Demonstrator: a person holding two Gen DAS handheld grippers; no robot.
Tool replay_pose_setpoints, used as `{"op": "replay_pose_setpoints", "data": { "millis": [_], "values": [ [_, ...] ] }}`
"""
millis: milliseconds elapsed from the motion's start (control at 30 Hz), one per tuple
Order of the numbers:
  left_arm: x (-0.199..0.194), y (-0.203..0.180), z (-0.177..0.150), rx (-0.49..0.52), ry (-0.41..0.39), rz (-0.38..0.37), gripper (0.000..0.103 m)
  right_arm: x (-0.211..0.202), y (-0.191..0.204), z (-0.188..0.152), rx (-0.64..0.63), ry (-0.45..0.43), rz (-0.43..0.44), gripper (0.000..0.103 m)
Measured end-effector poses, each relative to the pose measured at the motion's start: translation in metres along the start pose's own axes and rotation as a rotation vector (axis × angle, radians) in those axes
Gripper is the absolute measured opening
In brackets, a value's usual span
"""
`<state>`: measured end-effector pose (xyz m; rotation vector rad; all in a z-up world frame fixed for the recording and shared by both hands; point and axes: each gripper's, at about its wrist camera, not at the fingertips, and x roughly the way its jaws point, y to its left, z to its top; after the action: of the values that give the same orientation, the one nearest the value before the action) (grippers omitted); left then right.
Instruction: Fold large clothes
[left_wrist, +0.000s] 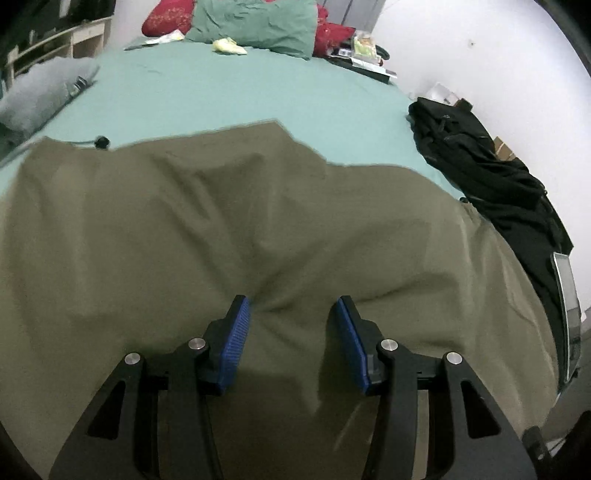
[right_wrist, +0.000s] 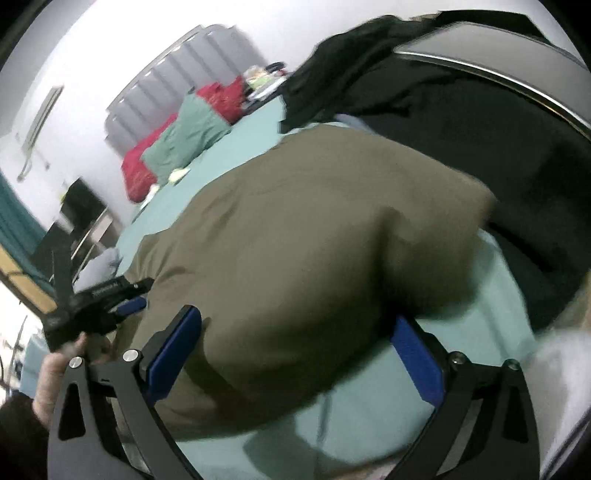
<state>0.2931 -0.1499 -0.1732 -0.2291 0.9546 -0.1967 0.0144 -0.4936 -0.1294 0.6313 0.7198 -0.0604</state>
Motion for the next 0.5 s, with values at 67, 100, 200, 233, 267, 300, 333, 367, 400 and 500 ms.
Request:
{"op": "replay_pose_setpoints", "data": {
  "millis": [67,100,200,233,267,300,333,367,400,500],
  "values": [
    [0.002,-0.001,-0.005,0.001,-0.021,0.007,0.051,0.002,-0.005,0.007,0.019,-0.015,0.009,0.100],
    [0.003,-0.004,-0.006,0.016,-0.029,0.024,0.051,0.006,-0.006,0.012,0.026,-0.020,0.010,0.101],
    [0.005,-0.008,-0.009,0.033,-0.038,0.048,0.051,0.026,-0.004,0.019,0.023,-0.005,0.048,0.103],
    [0.005,-0.008,-0.008,0.033,-0.039,0.048,0.051,0.031,-0.002,0.021,0.018,-0.007,0.045,0.103],
    [0.005,-0.008,-0.008,0.032,-0.039,0.047,0.051,0.034,0.002,0.025,0.024,-0.006,0.060,0.103],
    [0.005,-0.009,-0.008,0.032,-0.040,0.045,0.051,0.036,0.004,0.029,0.032,0.000,0.086,0.103],
    [0.006,-0.010,-0.008,0.033,-0.039,0.047,0.051,0.038,0.007,0.033,0.035,0.010,0.135,0.102],
    [0.006,-0.012,-0.008,0.038,-0.041,0.053,0.051,0.038,0.010,0.034,0.026,0.020,0.189,0.091],
    [0.006,-0.011,-0.008,0.042,-0.043,0.059,0.051,0.042,0.016,0.034,0.007,0.053,0.239,0.068],
    [0.007,-0.014,-0.007,0.056,-0.045,0.075,0.051,0.050,0.024,0.031,0.011,0.105,0.305,0.034]
  ]
}}
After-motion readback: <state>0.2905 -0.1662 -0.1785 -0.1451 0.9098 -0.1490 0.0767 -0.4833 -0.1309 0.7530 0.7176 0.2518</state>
